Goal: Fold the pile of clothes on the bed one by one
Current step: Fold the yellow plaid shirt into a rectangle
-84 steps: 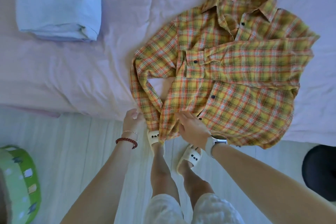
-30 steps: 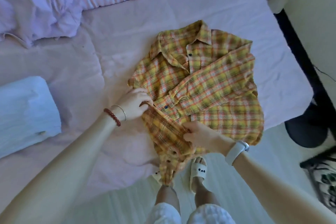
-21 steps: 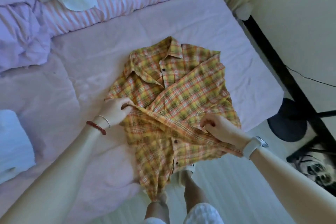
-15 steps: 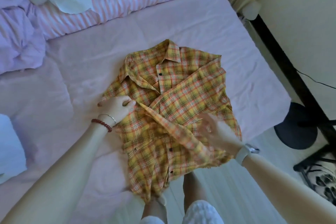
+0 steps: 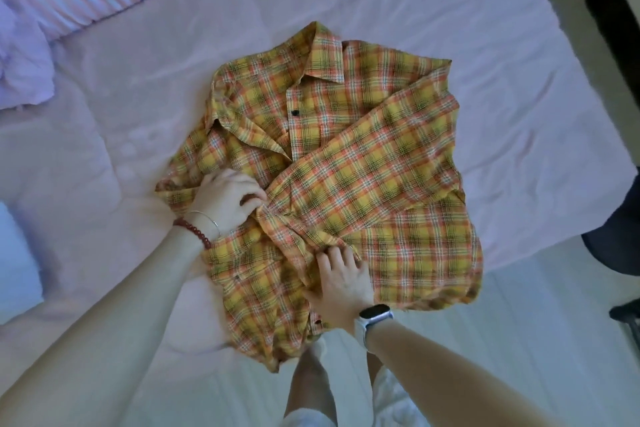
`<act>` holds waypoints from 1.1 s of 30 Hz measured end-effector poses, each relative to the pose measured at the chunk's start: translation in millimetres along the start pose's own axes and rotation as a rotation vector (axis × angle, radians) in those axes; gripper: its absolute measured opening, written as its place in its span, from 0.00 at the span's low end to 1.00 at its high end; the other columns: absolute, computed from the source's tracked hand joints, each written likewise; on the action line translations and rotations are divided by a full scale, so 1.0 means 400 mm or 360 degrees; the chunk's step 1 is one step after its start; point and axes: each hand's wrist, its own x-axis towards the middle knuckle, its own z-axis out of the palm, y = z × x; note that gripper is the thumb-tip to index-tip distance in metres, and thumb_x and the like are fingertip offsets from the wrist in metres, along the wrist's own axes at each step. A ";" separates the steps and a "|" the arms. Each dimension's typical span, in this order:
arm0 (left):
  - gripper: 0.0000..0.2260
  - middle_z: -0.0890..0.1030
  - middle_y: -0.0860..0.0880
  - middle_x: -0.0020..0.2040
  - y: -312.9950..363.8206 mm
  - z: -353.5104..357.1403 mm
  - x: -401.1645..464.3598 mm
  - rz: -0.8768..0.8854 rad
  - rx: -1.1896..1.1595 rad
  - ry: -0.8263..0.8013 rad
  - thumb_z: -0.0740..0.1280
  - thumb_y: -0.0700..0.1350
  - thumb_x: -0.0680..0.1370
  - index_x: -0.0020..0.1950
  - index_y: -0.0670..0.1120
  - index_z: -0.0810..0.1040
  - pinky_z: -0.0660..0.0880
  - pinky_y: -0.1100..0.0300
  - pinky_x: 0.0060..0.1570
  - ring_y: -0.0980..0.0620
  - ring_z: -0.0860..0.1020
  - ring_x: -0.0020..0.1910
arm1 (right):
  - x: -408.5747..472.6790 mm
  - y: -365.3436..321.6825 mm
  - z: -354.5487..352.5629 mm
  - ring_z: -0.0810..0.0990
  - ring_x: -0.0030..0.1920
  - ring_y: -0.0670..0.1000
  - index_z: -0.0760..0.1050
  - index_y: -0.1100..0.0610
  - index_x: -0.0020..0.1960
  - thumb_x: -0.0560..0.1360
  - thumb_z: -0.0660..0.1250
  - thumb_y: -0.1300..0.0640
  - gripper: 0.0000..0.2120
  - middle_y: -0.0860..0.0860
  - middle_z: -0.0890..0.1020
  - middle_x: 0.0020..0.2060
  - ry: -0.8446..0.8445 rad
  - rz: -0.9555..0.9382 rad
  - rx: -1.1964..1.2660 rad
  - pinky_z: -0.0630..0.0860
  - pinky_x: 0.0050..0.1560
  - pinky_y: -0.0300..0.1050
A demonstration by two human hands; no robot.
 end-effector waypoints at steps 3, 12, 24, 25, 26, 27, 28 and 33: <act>0.10 0.81 0.47 0.54 -0.016 -0.005 -0.003 -0.0056 -0.0058 -0.0018 0.63 0.48 0.77 0.51 0.45 0.81 0.70 0.50 0.57 0.45 0.75 0.56 | 0.008 -0.007 0.006 0.62 0.66 0.58 0.63 0.57 0.67 0.78 0.57 0.46 0.22 0.54 0.64 0.65 0.0048 0.0119 0.0028 0.64 0.63 0.58; 0.09 0.80 0.49 0.51 0.025 -0.013 -0.007 0.0103 0.0099 0.0044 0.59 0.43 0.80 0.52 0.45 0.78 0.62 0.52 0.58 0.46 0.71 0.57 | -0.050 0.231 -0.226 0.71 0.34 0.53 0.67 0.57 0.39 0.78 0.58 0.57 0.09 0.53 0.72 0.32 -0.0013 0.0182 0.1024 0.70 0.35 0.47; 0.09 0.79 0.49 0.54 0.125 0.073 0.124 -0.0463 0.0004 0.0240 0.57 0.45 0.80 0.52 0.47 0.77 0.57 0.48 0.64 0.44 0.71 0.58 | 0.064 0.394 -0.401 0.75 0.56 0.53 0.60 0.53 0.71 0.75 0.60 0.39 0.29 0.51 0.75 0.60 0.0051 0.0208 0.0184 0.75 0.50 0.47; 0.09 0.79 0.49 0.53 0.128 0.077 0.122 -0.0489 -0.0028 0.0239 0.58 0.44 0.80 0.52 0.47 0.77 0.56 0.47 0.65 0.44 0.71 0.58 | 0.065 0.391 -0.372 0.74 0.58 0.53 0.63 0.53 0.69 0.76 0.60 0.42 0.25 0.49 0.75 0.60 0.0151 0.0165 0.0101 0.74 0.49 0.47; 0.08 0.79 0.49 0.53 0.130 0.081 0.119 -0.0501 -0.0060 0.0260 0.58 0.44 0.80 0.51 0.47 0.77 0.55 0.47 0.66 0.43 0.71 0.58 | 0.065 0.392 -0.350 0.74 0.56 0.53 0.68 0.53 0.65 0.78 0.59 0.46 0.19 0.49 0.77 0.56 0.0274 0.0133 0.0083 0.73 0.47 0.47; 0.08 0.80 0.49 0.52 0.131 0.080 0.114 -0.0507 -0.0095 0.0306 0.59 0.43 0.79 0.50 0.47 0.77 0.55 0.47 0.66 0.43 0.71 0.58 | 0.064 0.396 -0.339 0.76 0.52 0.54 0.72 0.55 0.60 0.79 0.58 0.50 0.13 0.50 0.79 0.49 0.0375 0.0117 0.0141 0.73 0.43 0.47; 0.07 0.80 0.48 0.51 0.131 0.077 0.110 -0.0501 -0.0119 0.0390 0.60 0.43 0.79 0.49 0.46 0.78 0.54 0.48 0.66 0.43 0.72 0.57 | 0.063 0.404 -0.338 0.78 0.46 0.55 0.73 0.56 0.56 0.80 0.56 0.53 0.11 0.50 0.78 0.41 0.0437 0.0100 0.0273 0.74 0.40 0.47; 0.06 0.81 0.47 0.47 0.148 0.057 0.088 -0.0407 -0.0094 0.0643 0.63 0.42 0.77 0.46 0.44 0.79 0.55 0.46 0.66 0.42 0.73 0.53 | 0.053 0.447 -0.409 0.77 0.41 0.57 0.77 0.60 0.51 0.79 0.59 0.58 0.09 0.53 0.79 0.39 0.1011 0.0078 0.0463 0.70 0.36 0.45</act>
